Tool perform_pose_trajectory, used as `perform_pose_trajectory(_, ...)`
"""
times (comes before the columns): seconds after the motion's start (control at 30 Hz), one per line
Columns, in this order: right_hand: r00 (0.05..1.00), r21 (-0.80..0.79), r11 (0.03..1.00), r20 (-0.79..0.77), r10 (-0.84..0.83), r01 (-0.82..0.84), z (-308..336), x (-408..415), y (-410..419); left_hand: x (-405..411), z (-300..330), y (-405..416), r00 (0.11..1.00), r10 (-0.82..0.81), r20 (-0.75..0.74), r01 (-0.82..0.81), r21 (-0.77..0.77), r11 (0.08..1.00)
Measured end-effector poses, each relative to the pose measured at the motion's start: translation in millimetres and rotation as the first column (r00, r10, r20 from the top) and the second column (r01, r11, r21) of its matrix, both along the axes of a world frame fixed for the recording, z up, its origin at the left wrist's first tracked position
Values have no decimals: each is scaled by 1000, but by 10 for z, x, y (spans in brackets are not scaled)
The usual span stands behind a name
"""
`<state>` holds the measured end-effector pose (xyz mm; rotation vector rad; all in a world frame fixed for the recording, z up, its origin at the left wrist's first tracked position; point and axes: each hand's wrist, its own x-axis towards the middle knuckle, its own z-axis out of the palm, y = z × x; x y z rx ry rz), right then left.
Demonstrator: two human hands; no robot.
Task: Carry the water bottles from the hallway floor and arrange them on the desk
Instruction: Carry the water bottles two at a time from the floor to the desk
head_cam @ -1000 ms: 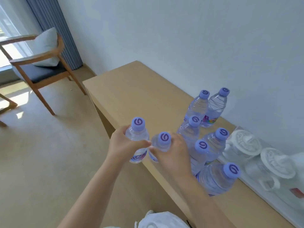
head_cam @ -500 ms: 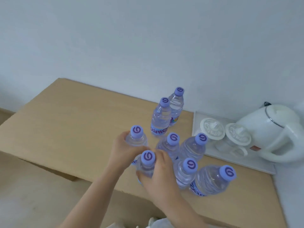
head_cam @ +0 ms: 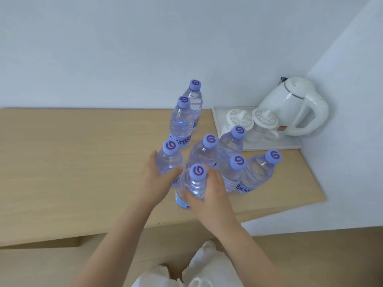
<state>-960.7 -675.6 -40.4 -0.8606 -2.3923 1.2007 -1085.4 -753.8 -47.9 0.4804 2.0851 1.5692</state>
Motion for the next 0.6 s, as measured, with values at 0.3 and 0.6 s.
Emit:
perform_pose_trajectory(0.3, 999, 39, 999, 50, 2, -4, -60, 457, 72, 514, -274, -127, 909, -397, 130, 346, -767, 540)
perform_pose_trajectory(0.6, 968, 55, 978, 142, -208, 202, -47, 1932, 740, 1843, 5, 941, 689, -719, -87, 484, -683, 547)
